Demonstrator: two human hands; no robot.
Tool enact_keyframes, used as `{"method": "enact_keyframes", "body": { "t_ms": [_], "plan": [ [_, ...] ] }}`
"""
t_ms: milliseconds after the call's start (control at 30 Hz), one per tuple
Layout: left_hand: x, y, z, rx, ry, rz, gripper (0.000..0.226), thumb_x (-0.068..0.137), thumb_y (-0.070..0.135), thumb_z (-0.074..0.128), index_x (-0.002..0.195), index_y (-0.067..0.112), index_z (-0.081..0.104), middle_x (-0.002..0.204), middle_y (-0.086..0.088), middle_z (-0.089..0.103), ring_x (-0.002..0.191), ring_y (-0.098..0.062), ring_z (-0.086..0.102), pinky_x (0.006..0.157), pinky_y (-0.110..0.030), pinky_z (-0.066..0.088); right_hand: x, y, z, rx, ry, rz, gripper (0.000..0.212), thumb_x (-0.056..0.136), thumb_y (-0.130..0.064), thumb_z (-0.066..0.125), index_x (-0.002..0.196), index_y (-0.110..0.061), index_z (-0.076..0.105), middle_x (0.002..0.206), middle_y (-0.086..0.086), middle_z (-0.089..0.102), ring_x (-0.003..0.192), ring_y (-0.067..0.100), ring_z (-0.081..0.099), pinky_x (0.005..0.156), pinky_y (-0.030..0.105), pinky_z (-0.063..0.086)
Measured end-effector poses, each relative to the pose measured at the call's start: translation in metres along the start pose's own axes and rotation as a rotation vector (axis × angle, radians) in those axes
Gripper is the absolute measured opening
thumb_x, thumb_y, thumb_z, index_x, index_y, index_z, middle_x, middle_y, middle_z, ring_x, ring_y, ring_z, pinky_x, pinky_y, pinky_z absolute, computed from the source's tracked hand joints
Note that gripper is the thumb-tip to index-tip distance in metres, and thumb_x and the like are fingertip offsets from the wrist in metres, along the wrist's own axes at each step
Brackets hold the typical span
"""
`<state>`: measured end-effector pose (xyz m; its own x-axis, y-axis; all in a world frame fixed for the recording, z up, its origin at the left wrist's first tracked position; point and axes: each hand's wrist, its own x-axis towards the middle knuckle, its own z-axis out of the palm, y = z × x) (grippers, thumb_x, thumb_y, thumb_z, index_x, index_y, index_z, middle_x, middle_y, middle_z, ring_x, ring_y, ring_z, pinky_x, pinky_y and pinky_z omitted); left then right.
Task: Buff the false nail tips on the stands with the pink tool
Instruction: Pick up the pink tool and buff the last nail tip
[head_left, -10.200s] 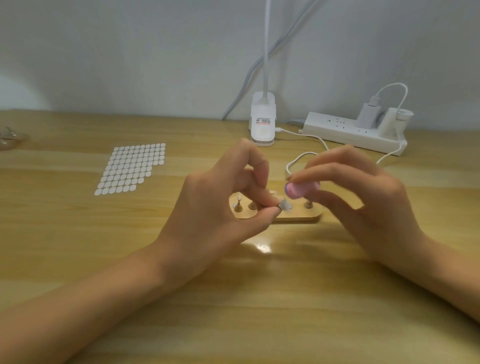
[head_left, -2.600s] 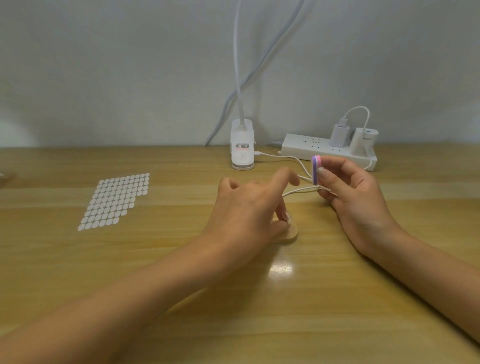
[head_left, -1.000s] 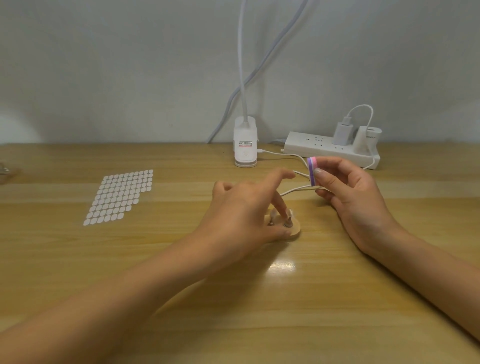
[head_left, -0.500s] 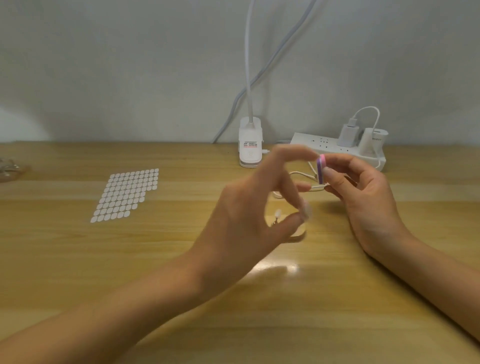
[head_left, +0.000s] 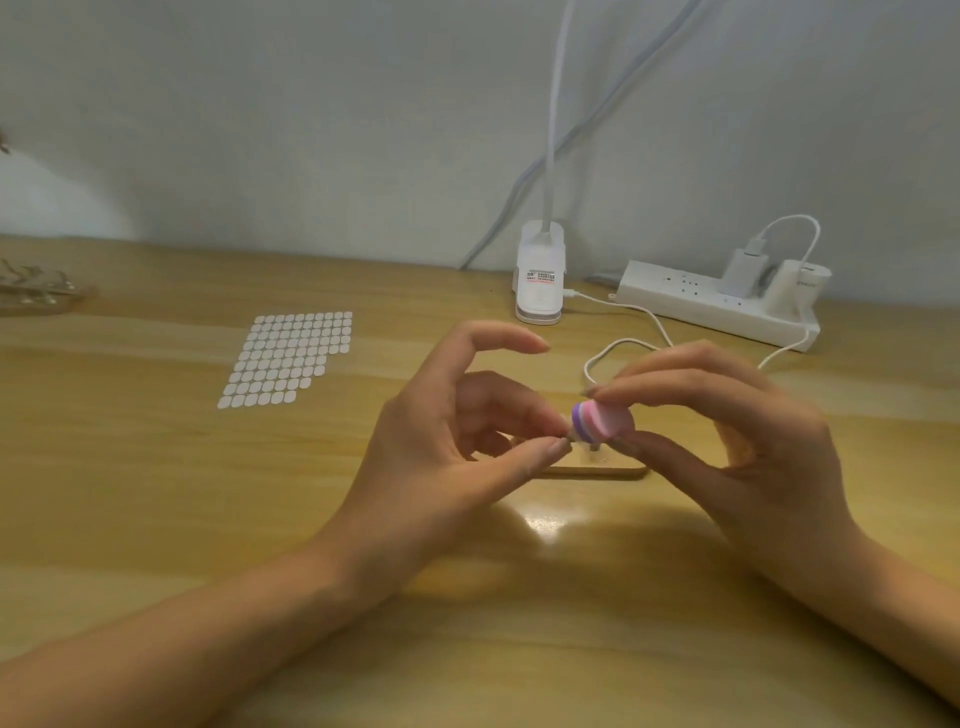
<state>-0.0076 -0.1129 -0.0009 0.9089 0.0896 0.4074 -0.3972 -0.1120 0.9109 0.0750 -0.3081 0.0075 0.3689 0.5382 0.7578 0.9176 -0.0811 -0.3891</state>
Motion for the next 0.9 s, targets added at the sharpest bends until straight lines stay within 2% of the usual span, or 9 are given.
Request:
{"method": "enact_keyframes", "body": {
  "t_ms": [67, 200, 267, 400, 533, 667, 767, 900],
  "plan": [
    [-0.0002, -0.0020, 0.0000, 0.005, 0.004, -0.015, 0.051, 0.079, 0.010, 0.080, 0.119, 0.030, 0.056, 0.088, -0.005, 0.076, 0.083, -0.023, 0.074, 0.075, -0.037, 0.058, -0.0004, -0.0004, 0.0004, 0.005, -0.021, -0.009, 0.019, 0.089, -0.020, 0.068, 0.108, -0.019, 0.068, 0.102, 0.004, 0.068, 0.096, 0.019, 0.067, 0.080, 0.037, 0.054],
    [-0.0004, -0.0037, -0.0005, 0.030, -0.032, -0.015, 0.052, 0.079, 0.009, 0.082, 0.119, 0.030, 0.057, 0.087, -0.004, 0.076, 0.083, -0.021, 0.074, 0.073, -0.033, 0.058, -0.0013, 0.0006, 0.0005, -0.030, -0.064, -0.061, 0.020, 0.089, -0.017, 0.068, 0.109, -0.018, 0.068, 0.101, 0.005, 0.068, 0.096, 0.014, 0.066, 0.083, 0.028, 0.052],
    [0.0000, -0.0037, 0.0005, 0.053, -0.021, -0.015, 0.053, 0.078, 0.007, 0.082, 0.118, 0.030, 0.058, 0.086, -0.004, 0.077, 0.082, -0.021, 0.074, 0.073, -0.035, 0.057, -0.0005, 0.0018, -0.0007, -0.024, -0.053, -0.037, 0.020, 0.089, -0.017, 0.067, 0.109, -0.016, 0.068, 0.101, 0.004, 0.068, 0.096, 0.013, 0.066, 0.084, 0.028, 0.052],
    [-0.0014, -0.0007, 0.0031, 0.056, 0.023, -0.006, 0.047, 0.075, 0.020, 0.086, 0.111, 0.026, 0.058, 0.079, -0.002, 0.075, 0.073, -0.016, 0.071, 0.063, -0.026, 0.053, -0.0021, -0.0017, 0.0023, -0.011, -0.071, -0.078, 0.020, 0.089, -0.016, 0.067, 0.109, -0.014, 0.069, 0.101, 0.003, 0.067, 0.098, 0.009, 0.066, 0.085, 0.022, 0.051],
    [-0.0017, -0.0008, 0.0020, 0.085, 0.046, -0.006, 0.045, 0.076, 0.006, 0.086, 0.105, 0.023, 0.057, 0.074, -0.001, 0.074, 0.065, -0.016, 0.067, 0.060, -0.033, 0.052, -0.0023, -0.0016, -0.0004, -0.018, -0.063, -0.051, 0.020, 0.089, -0.012, 0.069, 0.109, -0.014, 0.069, 0.101, 0.004, 0.068, 0.096, 0.012, 0.067, 0.082, 0.029, 0.054],
    [-0.0018, 0.0008, 0.0026, 0.107, 0.045, 0.017, 0.043, 0.074, 0.017, 0.085, 0.103, 0.027, 0.055, 0.073, 0.000, 0.073, 0.063, -0.034, 0.061, 0.054, -0.039, 0.046, -0.0044, -0.0048, 0.0034, -0.055, -0.084, -0.117, 0.019, 0.090, -0.014, 0.069, 0.109, -0.015, 0.070, 0.101, 0.002, 0.068, 0.092, 0.015, 0.067, 0.081, 0.026, 0.053],
    [-0.0005, 0.0004, 0.0014, 0.120, 0.041, 0.023, 0.042, 0.075, 0.013, 0.083, 0.102, 0.028, 0.054, 0.074, 0.000, 0.074, 0.061, -0.023, 0.062, 0.053, -0.040, 0.041, -0.0021, -0.0021, 0.0001, -0.040, -0.048, -0.047, 0.021, 0.088, -0.010, 0.069, 0.110, -0.012, 0.069, 0.101, 0.005, 0.069, 0.095, 0.012, 0.067, 0.082, 0.029, 0.054],
    [-0.0011, 0.0010, 0.0026, 0.145, 0.027, 0.053, 0.041, 0.074, 0.025, 0.082, 0.104, 0.028, 0.055, 0.073, 0.001, 0.073, 0.060, -0.028, 0.058, 0.052, -0.038, 0.039, -0.0066, -0.0072, 0.0061, -0.074, -0.096, -0.127, 0.017, 0.091, -0.014, 0.068, 0.108, -0.014, 0.073, 0.101, 0.002, 0.068, 0.089, 0.023, 0.068, 0.078, 0.032, 0.053]
  ]
}}
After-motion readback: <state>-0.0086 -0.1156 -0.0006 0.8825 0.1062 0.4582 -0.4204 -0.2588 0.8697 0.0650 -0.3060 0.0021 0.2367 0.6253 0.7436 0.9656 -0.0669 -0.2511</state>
